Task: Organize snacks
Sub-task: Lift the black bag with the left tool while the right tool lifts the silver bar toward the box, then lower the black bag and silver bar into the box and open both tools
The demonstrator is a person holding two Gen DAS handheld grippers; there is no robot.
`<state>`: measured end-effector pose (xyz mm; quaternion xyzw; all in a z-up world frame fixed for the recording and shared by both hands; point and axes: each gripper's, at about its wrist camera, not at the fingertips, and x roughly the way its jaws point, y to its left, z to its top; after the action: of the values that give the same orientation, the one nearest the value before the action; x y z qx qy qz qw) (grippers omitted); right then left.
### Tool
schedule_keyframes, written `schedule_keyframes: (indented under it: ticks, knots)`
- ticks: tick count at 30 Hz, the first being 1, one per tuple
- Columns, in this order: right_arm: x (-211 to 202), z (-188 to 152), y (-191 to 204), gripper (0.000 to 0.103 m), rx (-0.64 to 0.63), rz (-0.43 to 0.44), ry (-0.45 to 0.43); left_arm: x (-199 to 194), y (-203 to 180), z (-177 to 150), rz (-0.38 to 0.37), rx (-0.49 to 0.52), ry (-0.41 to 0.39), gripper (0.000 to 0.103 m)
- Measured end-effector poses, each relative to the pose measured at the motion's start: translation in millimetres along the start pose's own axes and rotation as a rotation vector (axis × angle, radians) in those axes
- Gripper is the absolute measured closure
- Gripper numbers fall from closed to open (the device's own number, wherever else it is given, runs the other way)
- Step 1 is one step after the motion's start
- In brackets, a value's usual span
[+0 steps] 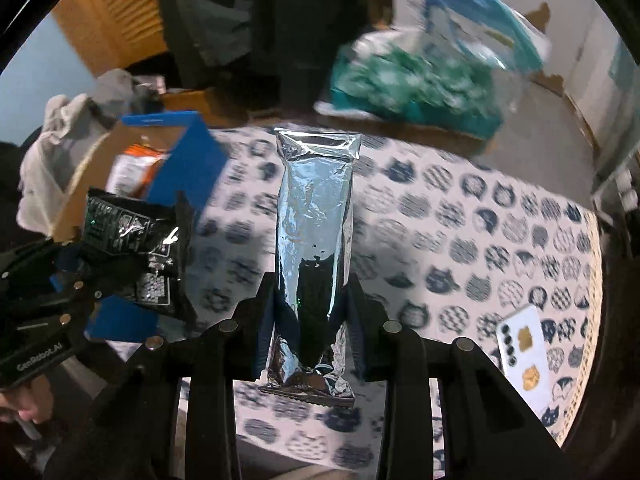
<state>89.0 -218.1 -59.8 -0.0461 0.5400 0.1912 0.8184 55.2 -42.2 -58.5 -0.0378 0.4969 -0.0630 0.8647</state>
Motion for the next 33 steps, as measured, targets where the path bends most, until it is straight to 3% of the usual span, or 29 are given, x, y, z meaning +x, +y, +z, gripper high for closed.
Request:
schedule_keyframes:
  ticks: [16, 25, 33]
  knots:
    - [22.5, 57.0, 137.5, 0.072, -0.157, 0.130, 0.005, -34.4, 128.1, -4.6, 0.132, -0.160, -0.055, 0.066]
    - [52.7, 77.0, 194.0, 0.072, -0.213, 0.185, 0.058, -17.9, 187.9, -14.6, 0.185, -0.259, -0.041, 0.066]
    - [85.4, 88.9, 224.5, 0.072, -0.226, 0.210, 0.119, 10.3, 212.5, -19.9, 0.200, -0.306, 0.017, 0.066]
